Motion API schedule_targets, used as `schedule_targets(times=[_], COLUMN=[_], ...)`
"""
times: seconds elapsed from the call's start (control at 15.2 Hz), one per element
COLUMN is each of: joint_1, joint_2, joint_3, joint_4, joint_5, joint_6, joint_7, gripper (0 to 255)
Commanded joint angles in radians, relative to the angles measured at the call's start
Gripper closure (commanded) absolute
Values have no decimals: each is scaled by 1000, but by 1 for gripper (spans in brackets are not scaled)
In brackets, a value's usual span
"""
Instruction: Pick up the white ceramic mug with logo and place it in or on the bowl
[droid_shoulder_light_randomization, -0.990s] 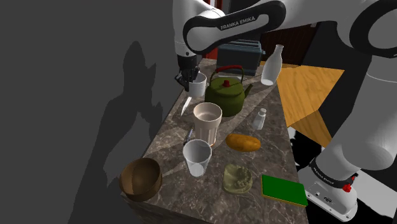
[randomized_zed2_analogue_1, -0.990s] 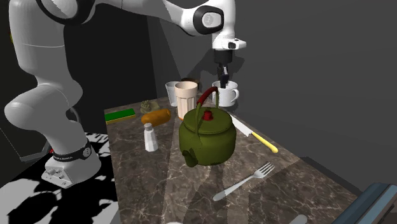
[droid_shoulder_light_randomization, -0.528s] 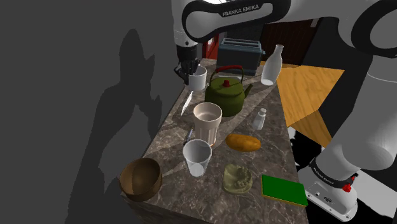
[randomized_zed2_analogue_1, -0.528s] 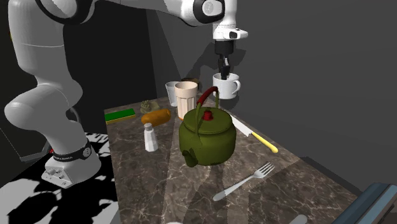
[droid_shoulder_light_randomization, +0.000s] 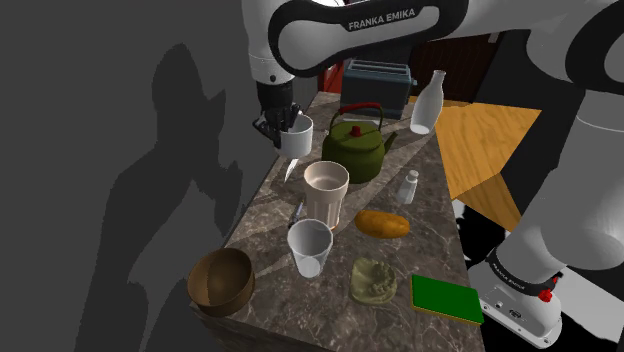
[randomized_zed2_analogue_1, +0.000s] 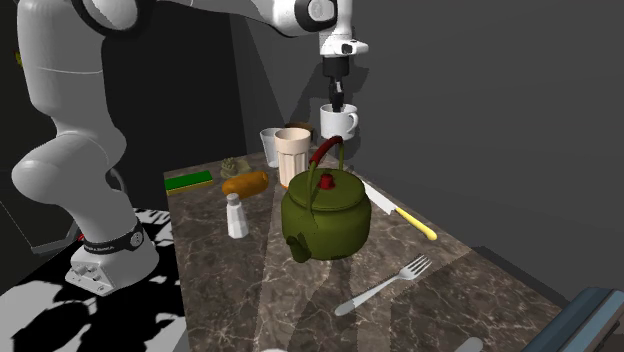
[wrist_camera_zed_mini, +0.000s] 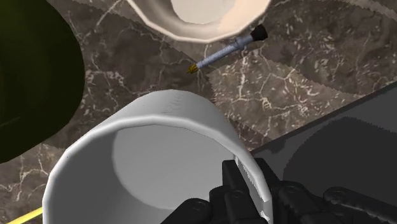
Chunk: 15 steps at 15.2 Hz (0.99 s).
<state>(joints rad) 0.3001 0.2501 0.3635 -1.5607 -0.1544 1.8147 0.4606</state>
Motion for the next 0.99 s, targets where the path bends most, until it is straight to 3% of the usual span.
schedule_targets(times=[0.0,0.46,0.92], joint_1=[30,150,300], joint_2=[15,89,219], joint_3=[14,60,88], joint_4=[16,118,307], joint_5=[-9,-51,-111], joint_6=[-6,-55,-138], joint_7=[45,203,351], gripper=[255,255,255])
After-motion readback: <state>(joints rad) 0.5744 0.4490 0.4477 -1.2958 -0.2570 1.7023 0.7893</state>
